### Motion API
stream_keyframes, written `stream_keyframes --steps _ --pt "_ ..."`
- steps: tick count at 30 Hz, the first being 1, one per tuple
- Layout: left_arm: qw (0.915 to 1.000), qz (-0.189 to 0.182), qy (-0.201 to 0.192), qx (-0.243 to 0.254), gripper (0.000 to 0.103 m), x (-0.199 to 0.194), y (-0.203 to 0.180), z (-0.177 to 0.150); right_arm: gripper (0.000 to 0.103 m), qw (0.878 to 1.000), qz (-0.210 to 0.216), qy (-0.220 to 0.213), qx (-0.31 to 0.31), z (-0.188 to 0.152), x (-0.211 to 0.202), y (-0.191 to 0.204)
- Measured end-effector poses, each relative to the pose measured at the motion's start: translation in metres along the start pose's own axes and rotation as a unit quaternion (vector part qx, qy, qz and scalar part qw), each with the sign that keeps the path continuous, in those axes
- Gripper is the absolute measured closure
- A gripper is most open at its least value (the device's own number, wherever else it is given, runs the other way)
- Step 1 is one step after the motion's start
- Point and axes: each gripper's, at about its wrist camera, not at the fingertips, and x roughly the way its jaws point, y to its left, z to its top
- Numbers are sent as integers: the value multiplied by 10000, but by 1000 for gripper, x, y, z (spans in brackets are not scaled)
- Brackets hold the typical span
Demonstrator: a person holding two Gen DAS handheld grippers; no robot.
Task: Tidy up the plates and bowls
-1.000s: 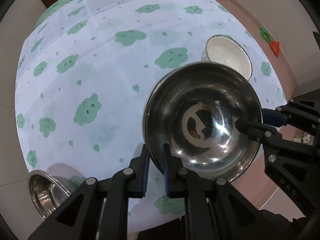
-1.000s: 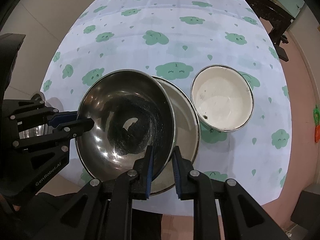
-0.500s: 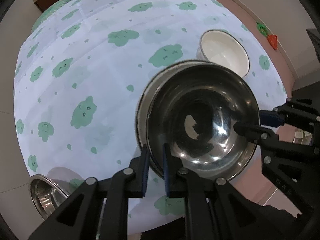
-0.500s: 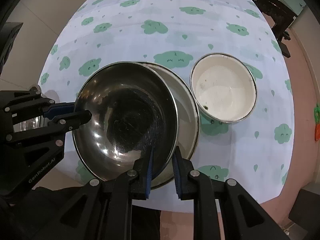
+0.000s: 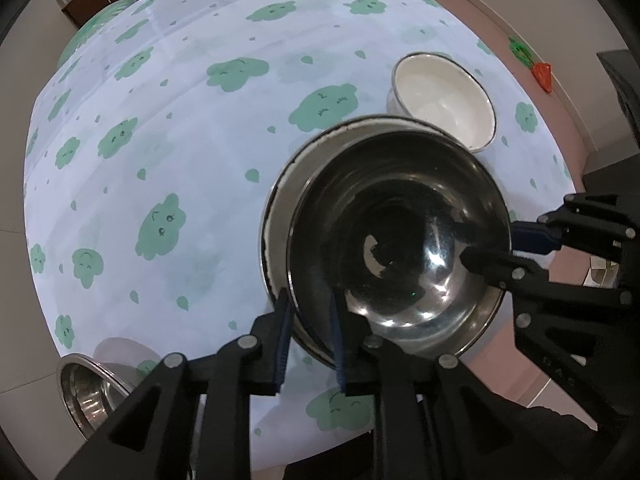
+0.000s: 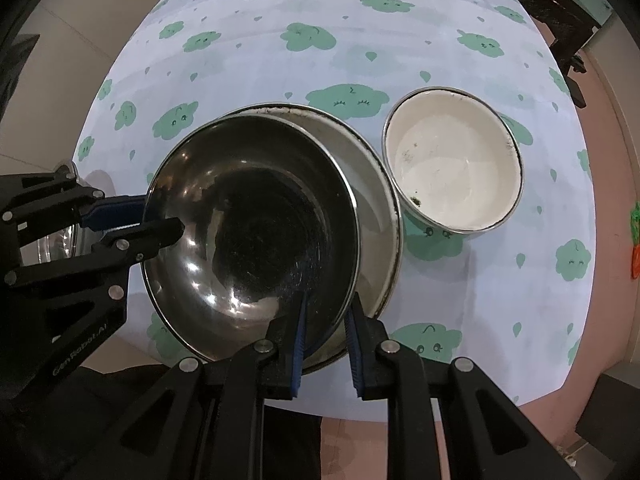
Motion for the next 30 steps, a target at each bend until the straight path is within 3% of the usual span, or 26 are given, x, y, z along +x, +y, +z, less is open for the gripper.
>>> stream_keyframes --steps 16,20,30 --pt "10000 75 16 10 88 1 -1 -1 82 10000 54 -32 -4 -1 -2 0" --pt "10000 91 8 31 80 1 -4 -1 80 9999 78 -89 41 -3 -4 -1" --pt "10000 51 32 -51 78 1 -3 -3 80 9998 124 -128 84 -5 -6 -1"
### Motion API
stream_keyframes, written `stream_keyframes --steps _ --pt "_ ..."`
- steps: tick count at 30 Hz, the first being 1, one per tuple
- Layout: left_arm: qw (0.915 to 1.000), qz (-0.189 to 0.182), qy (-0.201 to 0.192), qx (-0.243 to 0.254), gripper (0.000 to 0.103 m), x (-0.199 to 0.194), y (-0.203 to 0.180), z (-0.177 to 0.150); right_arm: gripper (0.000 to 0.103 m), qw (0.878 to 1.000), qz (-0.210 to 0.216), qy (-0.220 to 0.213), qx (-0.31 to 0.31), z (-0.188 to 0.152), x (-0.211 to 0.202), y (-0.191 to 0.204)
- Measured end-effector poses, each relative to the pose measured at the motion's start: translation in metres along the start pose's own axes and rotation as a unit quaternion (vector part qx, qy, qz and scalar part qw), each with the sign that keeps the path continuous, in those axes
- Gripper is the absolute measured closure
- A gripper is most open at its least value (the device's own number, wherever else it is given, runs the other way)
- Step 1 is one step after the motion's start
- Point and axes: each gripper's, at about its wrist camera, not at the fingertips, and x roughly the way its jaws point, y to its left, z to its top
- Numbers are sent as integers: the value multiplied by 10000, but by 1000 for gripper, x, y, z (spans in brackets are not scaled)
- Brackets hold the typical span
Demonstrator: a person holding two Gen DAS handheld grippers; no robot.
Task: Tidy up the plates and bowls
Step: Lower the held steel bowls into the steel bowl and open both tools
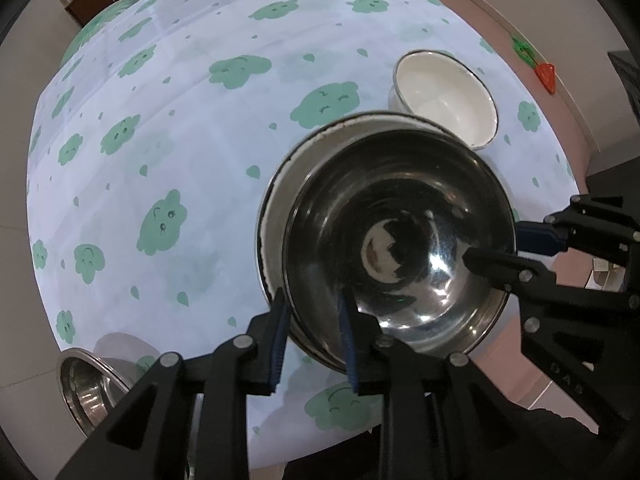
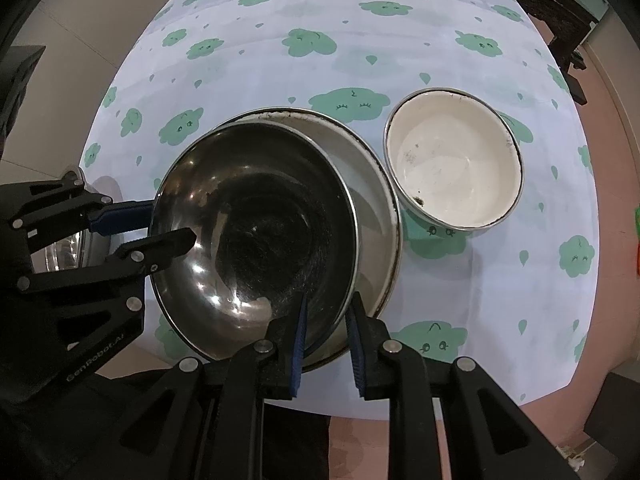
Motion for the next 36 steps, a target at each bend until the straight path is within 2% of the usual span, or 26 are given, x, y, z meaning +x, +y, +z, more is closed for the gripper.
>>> stream_keyframes --steps 4,6,9,14,36 --pt "10000 -66 -4 -38 73 0 1 0 80 10000 10 -56 42 1 -3 -1" --pt "9999 -83 -55 -28 60 -3 1 0 76 9999 32 -89 60 1 -4 -1" --pt "9999 37 -141 -19 49 -6 1 1 72 9999 36 -121 35 2 -6 1" --pt "9998 40 -123 -163 49 -6 7 2 71 9998 56 -171 17 3 -7 2" --pt "9980 89 -529 -330 49 -24 18 14 71 9982 162 -586 7 6 -27 2"
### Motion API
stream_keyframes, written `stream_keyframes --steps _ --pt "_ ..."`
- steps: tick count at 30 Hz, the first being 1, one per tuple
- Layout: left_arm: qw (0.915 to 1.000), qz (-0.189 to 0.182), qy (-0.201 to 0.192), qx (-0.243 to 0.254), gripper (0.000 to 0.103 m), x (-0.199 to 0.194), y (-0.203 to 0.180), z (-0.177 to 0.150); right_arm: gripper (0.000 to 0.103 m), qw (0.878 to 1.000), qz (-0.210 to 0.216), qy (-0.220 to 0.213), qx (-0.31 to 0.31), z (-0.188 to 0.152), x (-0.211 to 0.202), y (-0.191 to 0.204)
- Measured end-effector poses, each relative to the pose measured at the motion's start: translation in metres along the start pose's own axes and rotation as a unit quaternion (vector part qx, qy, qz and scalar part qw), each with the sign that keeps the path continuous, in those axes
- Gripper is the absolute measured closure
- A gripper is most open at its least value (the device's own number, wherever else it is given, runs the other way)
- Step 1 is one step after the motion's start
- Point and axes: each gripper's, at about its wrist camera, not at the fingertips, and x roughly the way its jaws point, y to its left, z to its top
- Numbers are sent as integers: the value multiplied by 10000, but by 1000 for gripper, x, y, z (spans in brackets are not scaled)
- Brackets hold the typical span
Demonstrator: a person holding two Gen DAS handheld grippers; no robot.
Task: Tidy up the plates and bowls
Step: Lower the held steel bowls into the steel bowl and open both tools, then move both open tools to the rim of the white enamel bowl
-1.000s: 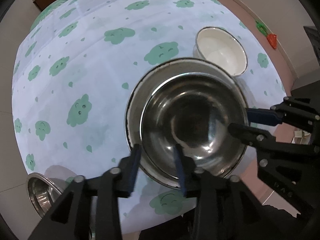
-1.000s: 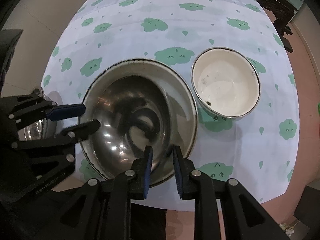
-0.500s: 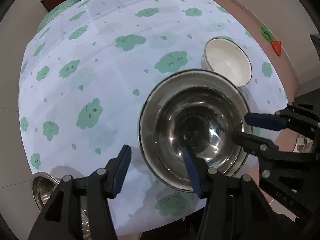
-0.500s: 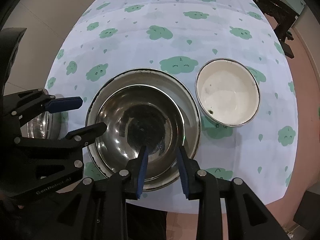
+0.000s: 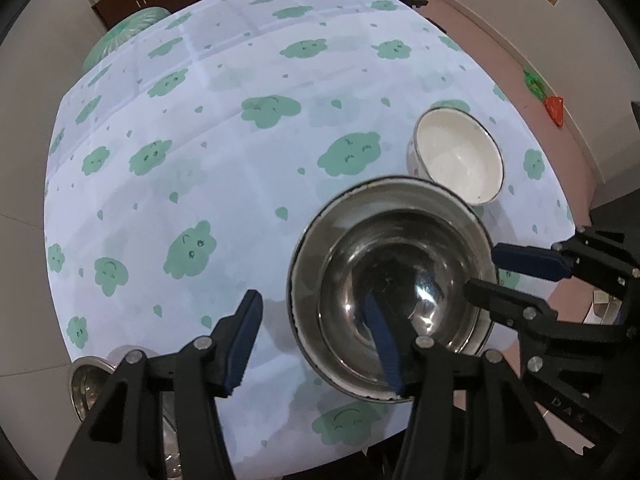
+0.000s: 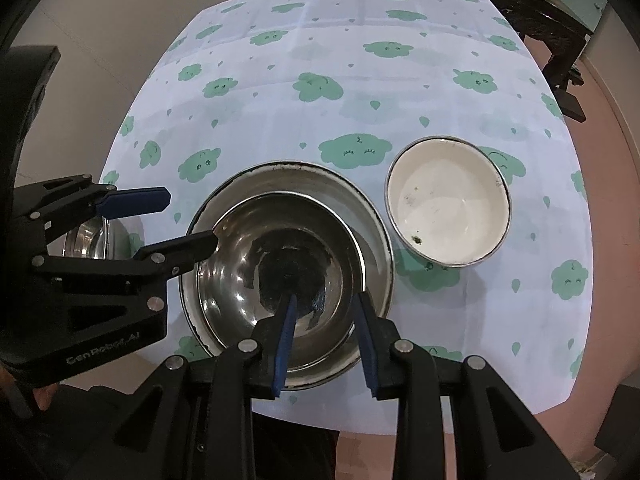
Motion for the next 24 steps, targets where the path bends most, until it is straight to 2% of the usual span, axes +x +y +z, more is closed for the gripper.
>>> stream_keyframes --steps 11,24 --pt "9998 -68 -160 34 49 -2 -8 28 71 9978 37 -566 350 6 -22 -24" --pt "9993 -100 -240 279 49 4 -36 65 71 9958 -102 -631 657 12 -21 -63"
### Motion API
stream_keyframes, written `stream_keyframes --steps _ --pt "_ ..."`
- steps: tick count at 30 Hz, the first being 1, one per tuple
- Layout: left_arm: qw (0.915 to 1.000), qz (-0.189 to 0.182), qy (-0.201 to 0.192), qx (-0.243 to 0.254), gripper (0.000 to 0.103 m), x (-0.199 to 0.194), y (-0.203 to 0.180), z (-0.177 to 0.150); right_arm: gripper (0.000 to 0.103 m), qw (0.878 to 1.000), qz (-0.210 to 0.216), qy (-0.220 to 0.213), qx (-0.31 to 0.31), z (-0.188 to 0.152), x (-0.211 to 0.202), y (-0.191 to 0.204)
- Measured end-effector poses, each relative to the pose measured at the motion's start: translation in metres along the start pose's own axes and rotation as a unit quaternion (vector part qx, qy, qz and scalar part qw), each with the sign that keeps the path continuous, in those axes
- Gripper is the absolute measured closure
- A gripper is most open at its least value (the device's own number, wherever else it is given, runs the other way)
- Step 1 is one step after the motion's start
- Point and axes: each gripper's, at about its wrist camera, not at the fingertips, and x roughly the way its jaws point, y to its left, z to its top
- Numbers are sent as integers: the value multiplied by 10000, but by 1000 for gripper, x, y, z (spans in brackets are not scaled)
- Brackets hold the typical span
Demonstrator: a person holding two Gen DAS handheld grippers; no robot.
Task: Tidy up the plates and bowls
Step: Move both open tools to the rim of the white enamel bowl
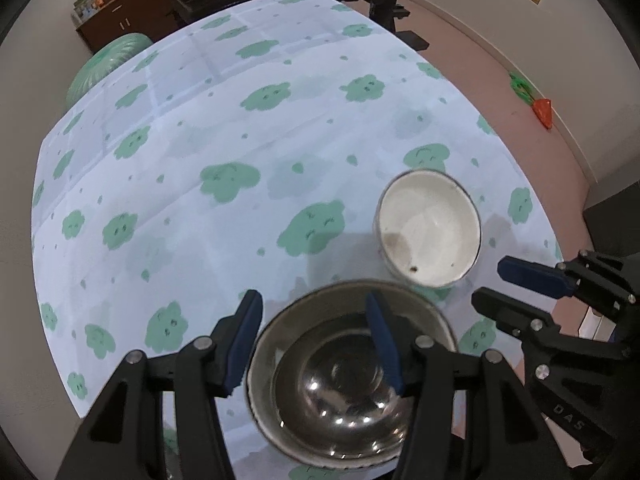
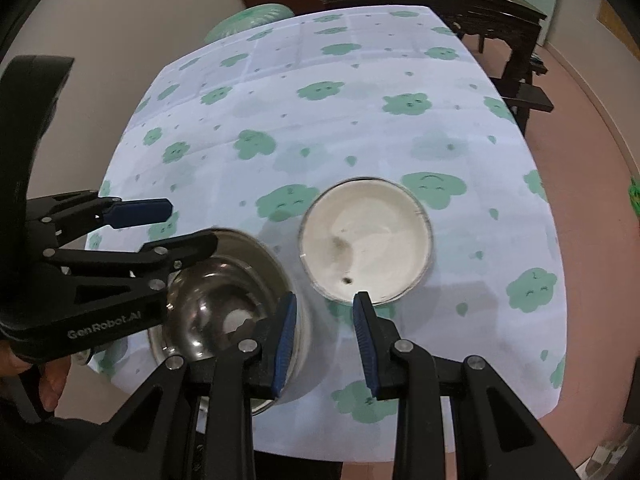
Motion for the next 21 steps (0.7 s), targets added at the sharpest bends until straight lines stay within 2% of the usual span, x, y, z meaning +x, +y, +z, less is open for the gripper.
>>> stream_keyframes --steps 21 --pt "9991 4 279 307 49 39 -27 37 71 9988 -214 176 402 12 27 -55"
